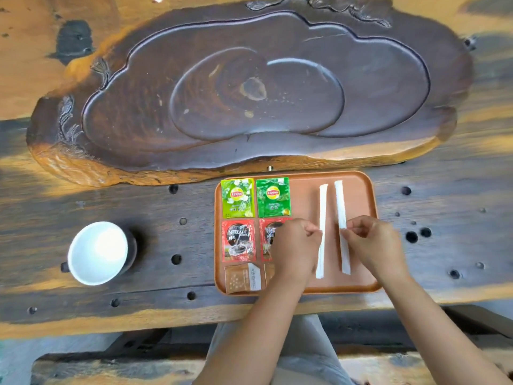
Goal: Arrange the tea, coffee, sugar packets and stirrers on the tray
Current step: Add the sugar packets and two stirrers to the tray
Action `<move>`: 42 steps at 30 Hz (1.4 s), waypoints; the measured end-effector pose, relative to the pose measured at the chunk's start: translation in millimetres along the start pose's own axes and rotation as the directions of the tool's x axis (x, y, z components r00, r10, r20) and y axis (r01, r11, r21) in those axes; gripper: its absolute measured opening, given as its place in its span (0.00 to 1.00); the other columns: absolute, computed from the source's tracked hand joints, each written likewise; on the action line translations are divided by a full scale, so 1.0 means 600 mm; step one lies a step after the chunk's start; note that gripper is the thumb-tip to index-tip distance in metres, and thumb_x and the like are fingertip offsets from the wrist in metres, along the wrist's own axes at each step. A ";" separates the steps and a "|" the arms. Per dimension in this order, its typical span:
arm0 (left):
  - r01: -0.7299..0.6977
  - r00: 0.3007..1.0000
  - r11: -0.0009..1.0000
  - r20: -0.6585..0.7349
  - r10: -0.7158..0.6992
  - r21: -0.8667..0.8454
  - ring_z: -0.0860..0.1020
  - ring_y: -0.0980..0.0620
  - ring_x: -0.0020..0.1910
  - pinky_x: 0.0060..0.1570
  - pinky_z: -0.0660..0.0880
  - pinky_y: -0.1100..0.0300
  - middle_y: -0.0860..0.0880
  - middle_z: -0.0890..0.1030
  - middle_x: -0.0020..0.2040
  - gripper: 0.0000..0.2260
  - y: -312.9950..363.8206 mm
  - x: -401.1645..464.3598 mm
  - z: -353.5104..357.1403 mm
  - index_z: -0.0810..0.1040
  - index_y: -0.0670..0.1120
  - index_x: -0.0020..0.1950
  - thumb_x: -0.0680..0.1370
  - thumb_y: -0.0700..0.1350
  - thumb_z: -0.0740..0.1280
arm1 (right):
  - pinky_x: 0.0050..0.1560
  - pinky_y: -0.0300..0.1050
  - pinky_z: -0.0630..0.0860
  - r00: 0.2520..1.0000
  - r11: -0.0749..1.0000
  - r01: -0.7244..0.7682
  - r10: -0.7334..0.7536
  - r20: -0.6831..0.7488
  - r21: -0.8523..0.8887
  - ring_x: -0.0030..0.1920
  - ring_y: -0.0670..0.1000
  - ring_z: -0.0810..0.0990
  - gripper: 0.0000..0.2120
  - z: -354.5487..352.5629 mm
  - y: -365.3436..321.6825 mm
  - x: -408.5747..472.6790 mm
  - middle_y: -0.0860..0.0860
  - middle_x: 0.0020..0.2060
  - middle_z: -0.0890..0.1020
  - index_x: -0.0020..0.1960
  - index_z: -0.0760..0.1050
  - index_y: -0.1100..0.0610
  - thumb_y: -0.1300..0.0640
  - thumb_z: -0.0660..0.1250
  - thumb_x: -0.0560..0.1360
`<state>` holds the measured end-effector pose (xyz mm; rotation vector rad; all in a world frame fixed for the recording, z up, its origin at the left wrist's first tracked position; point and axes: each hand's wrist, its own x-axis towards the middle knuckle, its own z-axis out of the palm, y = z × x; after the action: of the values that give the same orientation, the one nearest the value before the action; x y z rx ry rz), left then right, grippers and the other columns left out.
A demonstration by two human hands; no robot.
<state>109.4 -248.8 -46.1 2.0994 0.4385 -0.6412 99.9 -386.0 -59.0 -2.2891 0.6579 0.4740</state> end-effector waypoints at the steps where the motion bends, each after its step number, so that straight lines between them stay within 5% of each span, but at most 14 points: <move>1: -0.029 0.999 0.999 0.014 0.028 0.043 0.81 0.48 0.41 0.41 0.77 0.56 0.46 0.85 0.41 0.07 0.001 0.000 0.005 0.83 0.43 0.41 0.74 0.44 0.67 | 0.40 0.47 0.77 1.000 0.999 -0.004 0.004 0.011 -0.046 0.40 0.51 0.79 0.04 0.001 0.004 0.002 0.45 0.35 0.80 0.39 0.77 0.49 0.57 0.69 0.72; 3: -0.116 0.993 0.974 0.021 0.114 0.194 0.80 0.46 0.38 0.35 0.72 0.58 0.45 0.83 0.37 0.10 -0.001 0.000 0.003 0.79 0.42 0.37 0.75 0.45 0.65 | 0.42 0.51 0.79 0.999 0.988 0.036 -0.037 -0.006 -0.152 0.42 0.53 0.80 0.02 -0.002 0.007 0.000 0.45 0.36 0.80 0.44 0.79 0.52 0.55 0.69 0.72; 6: -0.296 0.944 0.880 -0.026 0.329 0.371 0.79 0.46 0.38 0.34 0.74 0.56 0.45 0.82 0.38 0.06 -0.009 0.001 -0.018 0.80 0.41 0.42 0.74 0.41 0.65 | 0.42 0.54 0.77 0.938 0.875 0.283 -0.338 -0.075 -0.394 0.43 0.58 0.79 0.10 -0.015 0.026 0.001 0.53 0.42 0.83 0.50 0.79 0.57 0.57 0.71 0.69; 7: -0.372 0.910 0.826 -0.012 0.415 0.423 0.80 0.46 0.40 0.37 0.77 0.54 0.44 0.83 0.41 0.04 -0.014 0.003 -0.026 0.80 0.41 0.45 0.73 0.40 0.67 | 0.44 0.54 0.76 0.903 0.819 0.347 -0.423 -0.072 -0.456 0.46 0.60 0.78 0.13 -0.020 0.033 0.001 0.55 0.47 0.83 0.53 0.79 0.59 0.58 0.72 0.69; 10: -0.539 0.812 0.637 0.139 0.567 0.551 0.79 0.44 0.56 0.54 0.76 0.52 0.42 0.80 0.58 0.20 -0.027 0.008 -0.028 0.77 0.40 0.59 0.68 0.40 0.73 | 0.58 0.55 0.69 0.806 0.672 0.511 -0.591 0.027 -0.537 0.63 0.58 0.72 0.22 -0.026 0.050 0.006 0.56 0.63 0.77 0.64 0.74 0.60 0.51 0.66 0.73; 12: -0.606 0.786 0.575 0.301 0.540 0.550 0.65 0.45 0.71 0.69 0.55 0.54 0.42 0.67 0.72 0.28 -0.023 0.006 -0.025 0.66 0.40 0.70 0.72 0.43 0.70 | 0.67 0.52 0.61 0.749 0.587 0.601 -0.650 0.127 -0.543 0.69 0.55 0.65 0.26 -0.022 0.054 0.010 0.55 0.68 0.73 0.67 0.71 0.60 0.47 0.59 0.74; 14: -0.630 0.774 0.547 0.395 0.494 0.551 0.49 0.48 0.76 0.70 0.38 0.57 0.43 0.53 0.77 0.33 -0.024 0.007 -0.017 0.53 0.41 0.75 0.76 0.46 0.65 | 0.71 0.51 0.54 0.724 0.524 0.645 -0.653 0.225 -0.556 0.72 0.52 0.61 0.29 -0.016 0.054 0.014 0.55 0.70 0.70 0.68 0.68 0.61 0.45 0.57 0.73; 17: -0.615 0.788 0.522 0.435 0.436 0.591 0.42 0.49 0.76 0.71 0.35 0.57 0.44 0.46 0.78 0.36 -0.030 0.006 -0.003 0.46 0.40 0.76 0.76 0.47 0.64 | 0.73 0.49 0.50 0.731 0.467 0.657 -0.587 0.348 -0.592 0.73 0.51 0.62 0.33 -0.010 0.054 0.022 0.55 0.71 0.68 0.70 0.66 0.61 0.41 0.55 0.73; 26: -0.601 0.799 0.508 0.445 0.404 0.617 0.40 0.48 0.75 0.69 0.33 0.57 0.43 0.43 0.77 0.36 -0.031 0.007 0.003 0.45 0.39 0.75 0.77 0.48 0.63 | 0.73 0.47 0.48 0.703 0.412 0.698 -0.548 0.453 -0.585 0.72 0.49 0.60 0.34 -0.028 0.062 0.037 0.54 0.71 0.67 0.71 0.65 0.60 0.39 0.54 0.73; 42: -0.591 0.804 0.514 0.412 0.428 0.622 0.41 0.49 0.75 0.70 0.33 0.56 0.43 0.44 0.78 0.35 -0.037 0.001 0.002 0.48 0.40 0.76 0.76 0.49 0.63 | 0.74 0.48 0.51 0.692 0.423 0.707 -0.579 0.431 -0.567 0.73 0.49 0.60 0.35 -0.038 0.083 0.043 0.53 0.72 0.65 0.72 0.64 0.59 0.39 0.55 0.72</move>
<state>98.2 -237.4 -61.4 2.6808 -0.7051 -0.7256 95.3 -442.0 -82.2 -2.9027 -0.6816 0.5790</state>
